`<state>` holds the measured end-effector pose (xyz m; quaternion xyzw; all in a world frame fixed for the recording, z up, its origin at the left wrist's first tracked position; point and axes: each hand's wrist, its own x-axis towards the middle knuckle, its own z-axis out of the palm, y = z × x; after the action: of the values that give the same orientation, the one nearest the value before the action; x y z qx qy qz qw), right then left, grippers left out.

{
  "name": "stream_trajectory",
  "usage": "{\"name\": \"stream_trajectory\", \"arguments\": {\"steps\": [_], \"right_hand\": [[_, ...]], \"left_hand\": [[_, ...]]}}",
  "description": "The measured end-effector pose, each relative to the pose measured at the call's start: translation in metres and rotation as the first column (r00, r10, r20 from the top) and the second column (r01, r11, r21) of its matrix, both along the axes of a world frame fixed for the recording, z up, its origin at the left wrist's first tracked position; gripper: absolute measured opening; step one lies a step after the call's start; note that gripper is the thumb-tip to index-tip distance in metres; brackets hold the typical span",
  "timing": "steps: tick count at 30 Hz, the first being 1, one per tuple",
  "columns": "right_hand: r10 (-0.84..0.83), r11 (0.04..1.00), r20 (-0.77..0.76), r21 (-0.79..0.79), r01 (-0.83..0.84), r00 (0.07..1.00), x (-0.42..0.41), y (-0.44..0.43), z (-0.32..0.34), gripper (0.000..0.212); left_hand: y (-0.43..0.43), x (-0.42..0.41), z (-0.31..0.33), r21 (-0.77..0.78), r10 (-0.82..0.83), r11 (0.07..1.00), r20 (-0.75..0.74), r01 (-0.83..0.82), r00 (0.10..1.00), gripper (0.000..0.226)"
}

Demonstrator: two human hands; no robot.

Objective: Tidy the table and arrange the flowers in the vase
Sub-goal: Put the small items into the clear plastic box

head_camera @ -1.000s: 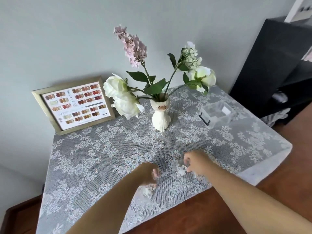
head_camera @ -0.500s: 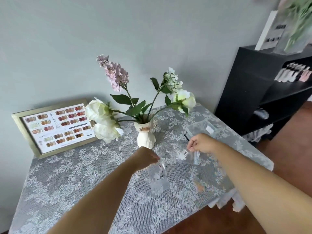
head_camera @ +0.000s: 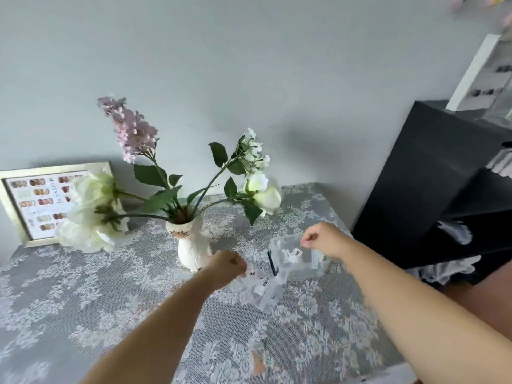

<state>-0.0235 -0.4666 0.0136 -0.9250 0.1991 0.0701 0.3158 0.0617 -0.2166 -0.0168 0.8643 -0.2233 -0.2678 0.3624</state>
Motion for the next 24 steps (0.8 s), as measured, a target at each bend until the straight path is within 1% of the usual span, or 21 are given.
{"name": "stream_trajectory", "arguments": {"steps": [3,5,7,9,13,16,18,20,21,23,24], "right_hand": [[0.011,0.998,0.025,-0.066,-0.010,1.000,0.008,-0.020,-0.009,0.012],[0.011,0.997,0.040,-0.077,-0.008,0.999,0.014,-0.030,-0.016,0.015],[0.060,0.992,0.047,-0.117,-0.054,0.997,0.020,-0.033,-0.023,0.016],[0.109,0.981,0.048,-0.168,-0.100,0.993,0.025,-0.034,-0.030,0.016],[0.105,0.970,-0.005,-0.220,-0.104,0.994,0.031,-0.028,-0.050,0.013],[0.125,0.948,-0.020,-0.294,-0.125,0.992,0.034,-0.026,-0.062,0.010],[0.144,0.932,-0.009,-0.334,-0.139,0.990,0.036,-0.026,-0.070,0.010],[0.158,0.924,0.024,-0.356,-0.140,0.987,0.036,-0.028,-0.076,0.009],[0.149,0.932,0.063,-0.342,-0.119,0.987,0.036,-0.030,-0.076,0.011],[0.125,0.951,0.148,-0.299,-0.076,0.981,0.033,-0.039,-0.072,0.018],[0.114,0.958,0.166,-0.278,-0.064,0.979,0.030,-0.045,-0.068,0.023]], "left_hand": [[-0.011,-0.003,-0.002,-0.058,0.060,0.997,-0.008,-0.060,0.998,0.007],[-0.017,-0.006,-0.005,-0.082,0.070,0.994,-0.013,-0.071,0.997,0.008],[-0.018,-0.007,-0.010,-0.086,0.067,0.994,-0.010,-0.068,0.998,0.009],[-0.018,-0.006,-0.016,-0.085,0.072,0.994,-0.017,-0.073,0.997,0.007],[-0.015,-0.004,-0.029,-0.135,0.138,0.980,-0.063,-0.146,0.988,0.004],[-0.017,-0.004,-0.036,-0.186,0.189,0.960,-0.120,-0.209,0.975,0.007],[-0.020,-0.002,-0.038,-0.184,0.211,0.955,-0.136,-0.234,0.968,0.008],[-0.025,0.000,-0.038,-0.177,0.220,0.954,-0.135,-0.242,0.966,0.011],[-0.028,0.002,-0.037,-0.182,0.219,0.953,-0.132,-0.241,0.967,0.011],[-0.037,0.004,-0.035,-0.189,0.225,0.951,-0.122,-0.245,0.967,0.012],[-0.042,0.005,-0.034,-0.189,0.236,0.949,-0.108,-0.253,0.966,0.012]]}}
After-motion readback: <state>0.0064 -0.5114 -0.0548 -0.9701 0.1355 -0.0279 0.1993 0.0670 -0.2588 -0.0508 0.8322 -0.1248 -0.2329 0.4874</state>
